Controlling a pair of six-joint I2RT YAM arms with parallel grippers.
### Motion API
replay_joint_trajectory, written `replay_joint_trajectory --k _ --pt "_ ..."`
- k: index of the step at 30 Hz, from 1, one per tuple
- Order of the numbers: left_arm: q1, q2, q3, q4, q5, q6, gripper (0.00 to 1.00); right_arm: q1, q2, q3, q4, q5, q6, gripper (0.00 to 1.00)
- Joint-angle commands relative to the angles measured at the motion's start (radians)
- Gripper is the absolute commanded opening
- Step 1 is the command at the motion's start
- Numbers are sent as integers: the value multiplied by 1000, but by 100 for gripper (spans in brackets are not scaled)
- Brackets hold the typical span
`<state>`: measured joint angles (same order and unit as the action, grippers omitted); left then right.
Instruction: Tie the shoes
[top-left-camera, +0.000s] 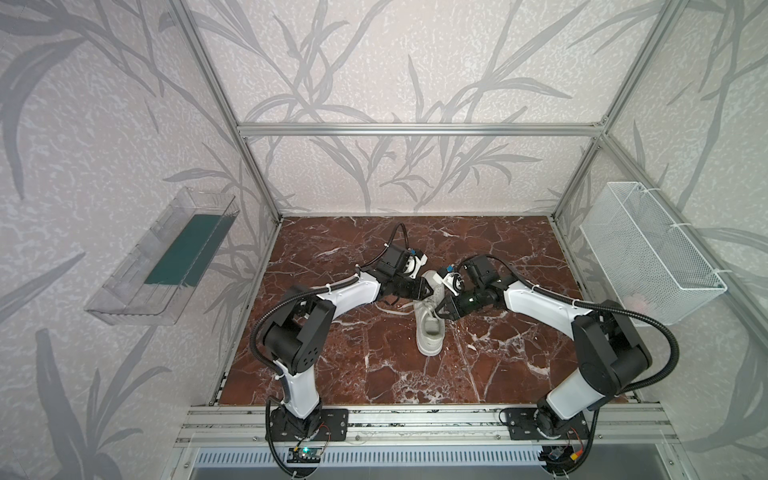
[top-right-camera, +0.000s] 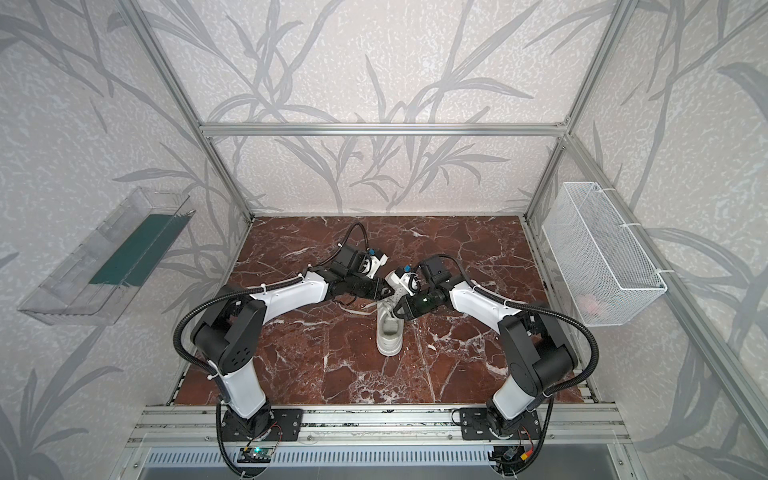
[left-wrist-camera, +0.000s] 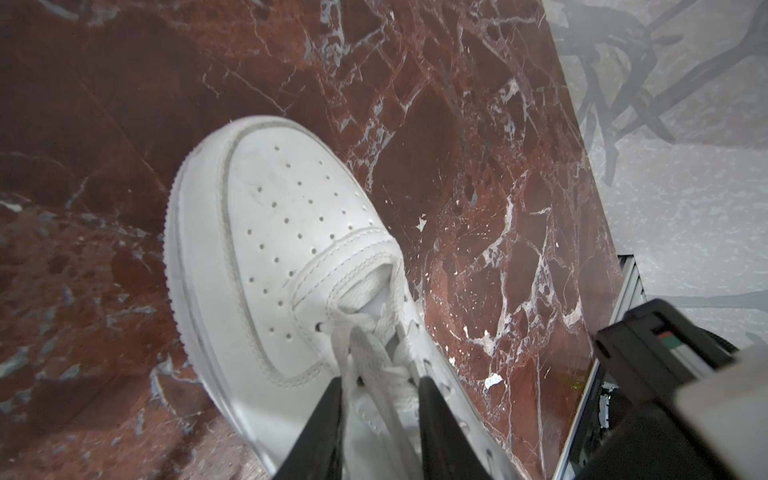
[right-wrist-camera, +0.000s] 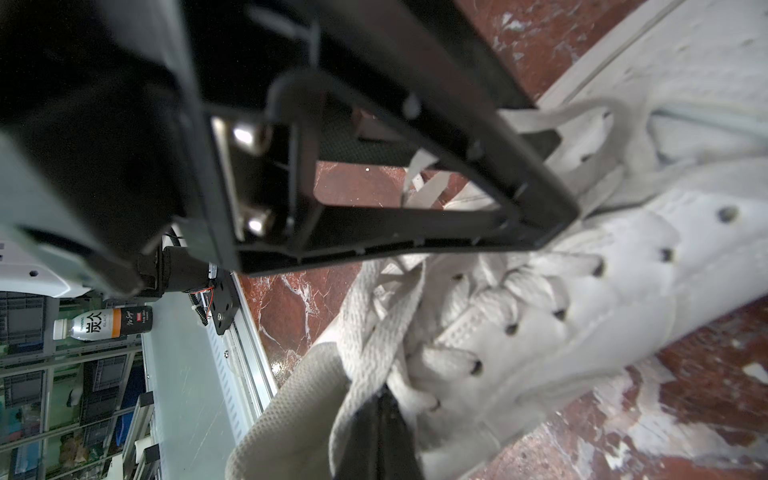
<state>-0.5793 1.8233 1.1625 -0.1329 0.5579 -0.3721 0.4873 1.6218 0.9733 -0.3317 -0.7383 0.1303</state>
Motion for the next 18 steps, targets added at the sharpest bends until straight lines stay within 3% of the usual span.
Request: replay_joint_trajectory --k 1,11,18 --pt "-8 14 34 -55 -1 31 32 -3 -4 15 -36 45 -5 0" --pt "-3 -24 28 -7 -15 6 16 -3 -10 13 -43 48 -8 0" --pt "14 -75 -5 33 -36 -12 15 -4 -20 12 -40 50 -8 0"
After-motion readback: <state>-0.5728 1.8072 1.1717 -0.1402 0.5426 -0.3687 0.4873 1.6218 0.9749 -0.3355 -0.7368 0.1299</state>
